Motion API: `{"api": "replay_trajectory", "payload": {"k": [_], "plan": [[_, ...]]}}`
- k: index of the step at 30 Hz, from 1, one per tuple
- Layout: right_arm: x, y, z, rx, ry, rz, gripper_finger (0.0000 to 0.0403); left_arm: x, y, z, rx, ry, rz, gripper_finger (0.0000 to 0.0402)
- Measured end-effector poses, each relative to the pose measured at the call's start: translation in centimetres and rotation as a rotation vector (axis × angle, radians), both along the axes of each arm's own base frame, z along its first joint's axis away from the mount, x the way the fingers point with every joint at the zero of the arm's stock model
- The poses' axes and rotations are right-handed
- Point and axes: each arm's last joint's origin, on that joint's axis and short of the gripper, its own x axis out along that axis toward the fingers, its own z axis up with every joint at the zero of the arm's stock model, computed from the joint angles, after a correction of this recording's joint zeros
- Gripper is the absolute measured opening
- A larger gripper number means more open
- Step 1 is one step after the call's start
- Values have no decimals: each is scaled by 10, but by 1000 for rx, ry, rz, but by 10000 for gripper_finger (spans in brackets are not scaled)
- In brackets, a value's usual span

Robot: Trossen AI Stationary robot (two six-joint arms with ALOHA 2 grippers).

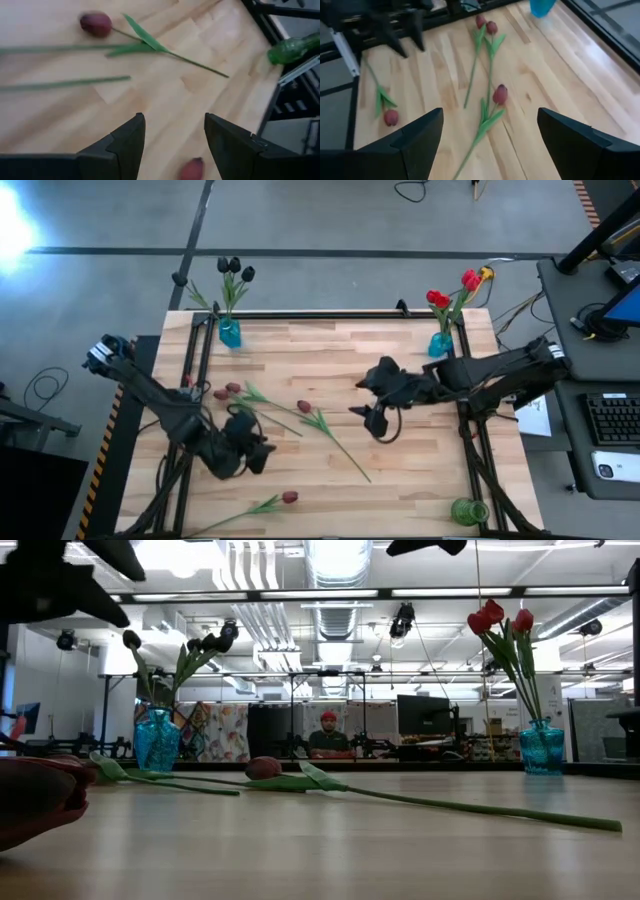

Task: Sort flowers into vase by color
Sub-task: Put the dark red tulip into the green vase

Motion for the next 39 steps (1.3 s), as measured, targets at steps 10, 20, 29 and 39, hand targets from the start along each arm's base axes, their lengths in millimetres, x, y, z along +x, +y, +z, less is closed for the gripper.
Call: {"api": "replay_trajectory", "payload": {"k": [10, 20, 29, 39], "plan": [[35, 49, -61, 66, 158, -65, 288, 19, -53, 14, 3, -89, -14, 192], [69, 74, -132, 119, 297, -137, 285, -6, -55, 24, 148, 24, -11, 170], [125, 23, -170, 109, 307, -227, 285, -22, -47, 12, 275, 223, -121, 151], [164, -9, -194, -34, 335, -137, 262, -23, -47, 9, 316, 269, -188, 135]]}}
